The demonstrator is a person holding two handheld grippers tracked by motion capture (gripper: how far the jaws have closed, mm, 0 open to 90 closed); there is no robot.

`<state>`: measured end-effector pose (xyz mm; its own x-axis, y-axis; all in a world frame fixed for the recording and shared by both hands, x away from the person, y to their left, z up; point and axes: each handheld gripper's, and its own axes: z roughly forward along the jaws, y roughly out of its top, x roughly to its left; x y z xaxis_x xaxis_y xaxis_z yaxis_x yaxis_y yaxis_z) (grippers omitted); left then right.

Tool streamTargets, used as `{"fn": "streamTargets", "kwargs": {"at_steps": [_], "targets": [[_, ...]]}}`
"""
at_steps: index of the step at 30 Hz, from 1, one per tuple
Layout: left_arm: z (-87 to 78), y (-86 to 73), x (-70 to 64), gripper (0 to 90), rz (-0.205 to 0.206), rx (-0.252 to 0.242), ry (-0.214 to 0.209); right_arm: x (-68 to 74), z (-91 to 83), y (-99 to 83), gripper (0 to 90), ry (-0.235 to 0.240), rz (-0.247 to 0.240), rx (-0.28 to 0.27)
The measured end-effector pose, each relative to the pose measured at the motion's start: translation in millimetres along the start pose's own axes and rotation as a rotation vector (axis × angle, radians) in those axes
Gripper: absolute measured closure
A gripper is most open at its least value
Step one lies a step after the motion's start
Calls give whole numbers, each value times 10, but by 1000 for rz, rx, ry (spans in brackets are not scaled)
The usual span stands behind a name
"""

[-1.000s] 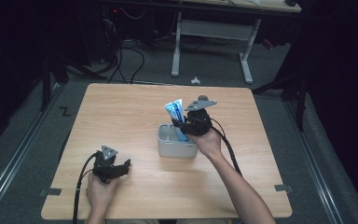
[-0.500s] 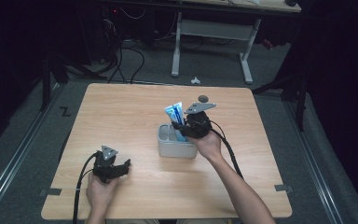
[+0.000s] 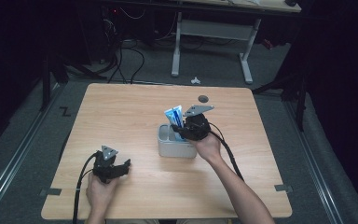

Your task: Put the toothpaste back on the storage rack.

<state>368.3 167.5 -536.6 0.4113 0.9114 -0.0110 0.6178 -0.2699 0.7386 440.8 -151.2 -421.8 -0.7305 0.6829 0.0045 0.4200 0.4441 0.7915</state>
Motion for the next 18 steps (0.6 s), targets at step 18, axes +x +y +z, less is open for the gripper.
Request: {"fn": "streamTargets", "kwargs": {"at_steps": [18], "targets": [[1,-1,-1,256,0,-1,1,-6,31,-56,674,-15,4,-2]]}}
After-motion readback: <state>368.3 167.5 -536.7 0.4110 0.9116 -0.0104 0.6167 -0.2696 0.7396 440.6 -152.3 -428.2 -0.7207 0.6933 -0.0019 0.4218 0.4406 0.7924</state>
